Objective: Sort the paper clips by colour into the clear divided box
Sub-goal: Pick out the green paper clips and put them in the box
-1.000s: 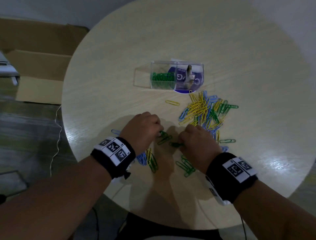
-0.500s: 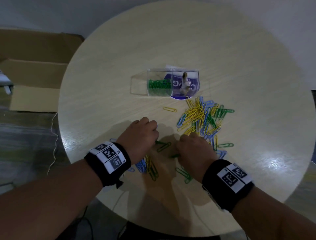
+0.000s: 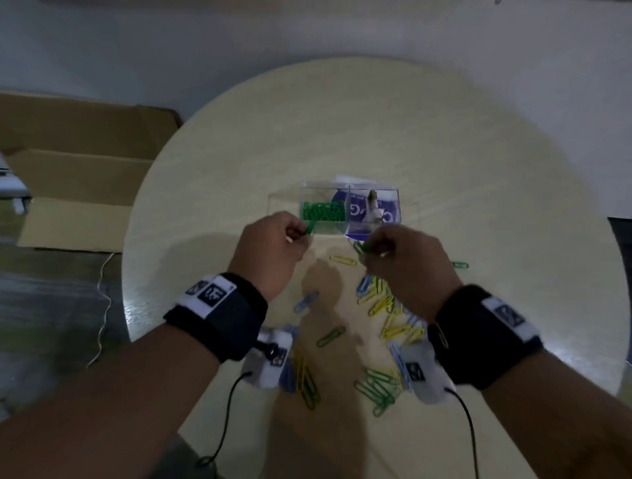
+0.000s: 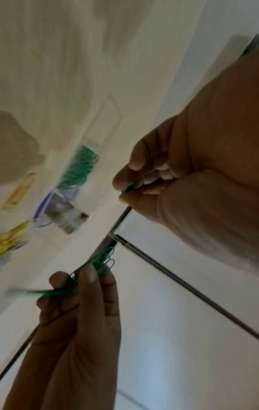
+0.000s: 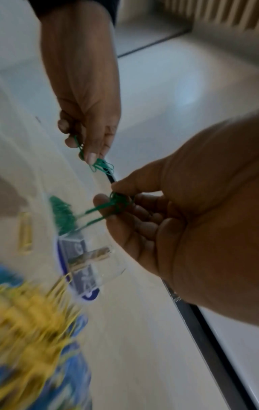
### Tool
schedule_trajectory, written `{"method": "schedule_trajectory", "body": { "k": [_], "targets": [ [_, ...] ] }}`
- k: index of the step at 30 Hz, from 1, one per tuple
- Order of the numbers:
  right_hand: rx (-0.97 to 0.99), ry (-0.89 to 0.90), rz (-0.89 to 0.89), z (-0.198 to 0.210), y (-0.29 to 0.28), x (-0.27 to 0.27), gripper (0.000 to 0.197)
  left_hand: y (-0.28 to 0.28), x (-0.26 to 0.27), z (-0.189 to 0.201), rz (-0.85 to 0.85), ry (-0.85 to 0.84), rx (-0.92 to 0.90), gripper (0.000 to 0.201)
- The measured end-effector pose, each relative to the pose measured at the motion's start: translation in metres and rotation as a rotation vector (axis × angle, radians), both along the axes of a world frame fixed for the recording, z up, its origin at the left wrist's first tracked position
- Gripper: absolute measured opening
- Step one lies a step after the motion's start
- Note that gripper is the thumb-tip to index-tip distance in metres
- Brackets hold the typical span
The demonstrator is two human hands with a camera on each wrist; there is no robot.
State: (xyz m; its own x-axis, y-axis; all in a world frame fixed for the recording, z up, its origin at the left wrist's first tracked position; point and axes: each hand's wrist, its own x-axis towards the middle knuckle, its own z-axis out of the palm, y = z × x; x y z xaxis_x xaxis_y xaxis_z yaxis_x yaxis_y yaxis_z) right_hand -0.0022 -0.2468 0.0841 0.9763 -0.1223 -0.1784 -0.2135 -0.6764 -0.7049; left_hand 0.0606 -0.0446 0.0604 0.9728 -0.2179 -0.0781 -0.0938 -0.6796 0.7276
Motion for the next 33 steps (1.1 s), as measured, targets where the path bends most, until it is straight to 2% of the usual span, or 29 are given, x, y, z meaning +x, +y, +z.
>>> {"method": "schedule_trajectory", "body": {
  "k": [3, 5, 11, 13, 15, 16, 19, 20, 22, 26, 28, 30, 33],
  "targets": [
    [0.106, 0.030, -0.105, -0.001, 0.004, 0.047, 0.012, -0.013, 0.027, 0.003, 0.112, 0.008, -0.039, 0.006],
    [0.083, 0.055, -0.131, -0.008, 0.010, 0.072, 0.009, -0.020, 0.038, -0.001, 0.154, 0.016, -0.019, 0.006],
    [0.060, 0.075, -0.158, -0.023, 0.021, 0.107, 0.009, -0.025, 0.049, -0.011, 0.165, -0.019, 0.026, 0.021],
    [0.174, 0.104, -0.173, -0.026, 0.020, 0.111, 0.019, -0.020, 0.045, -0.013, 0.218, -0.039, -0.074, 0.020],
    [0.346, 0.091, -0.255, -0.025, 0.014, 0.107, 0.016, -0.013, 0.036, -0.013, 0.244, -0.040, -0.130, 0.016],
    [0.410, 0.059, -0.287, -0.023, 0.010, 0.102, 0.012, -0.009, 0.030, -0.012, 0.241, -0.046, -0.130, 0.015],
    [0.530, -0.036, -0.385, -0.014, -0.009, 0.071, 0.017, 0.008, 0.011, -0.010, 0.184, -0.099, -0.095, 0.015],
    [0.512, -0.069, -0.382, -0.014, -0.016, 0.057, 0.018, 0.012, 0.002, -0.010, 0.141, -0.126, -0.034, 0.015],
    [0.352, -0.074, -0.322, -0.015, -0.028, 0.019, 0.017, 0.020, -0.019, -0.011, 0.032, -0.154, 0.071, 0.016],
    [-0.027, 0.038, -0.030, -0.033, -0.020, -0.081, 0.015, 0.031, -0.078, -0.026, -0.286, -0.105, 0.294, 0.020],
    [-0.202, 0.022, 0.210, -0.049, -0.011, -0.121, 0.022, 0.038, -0.105, -0.038, -0.398, -0.118, 0.390, 0.025],
    [-0.369, 0.019, 0.410, -0.065, -0.009, -0.145, 0.037, 0.043, -0.126, -0.048, -0.471, -0.131, 0.439, 0.038],
    [-0.433, 0.047, 0.455, -0.075, -0.010, -0.151, 0.049, 0.053, -0.143, -0.059, -0.525, -0.134, 0.527, 0.057]
  ]
}}
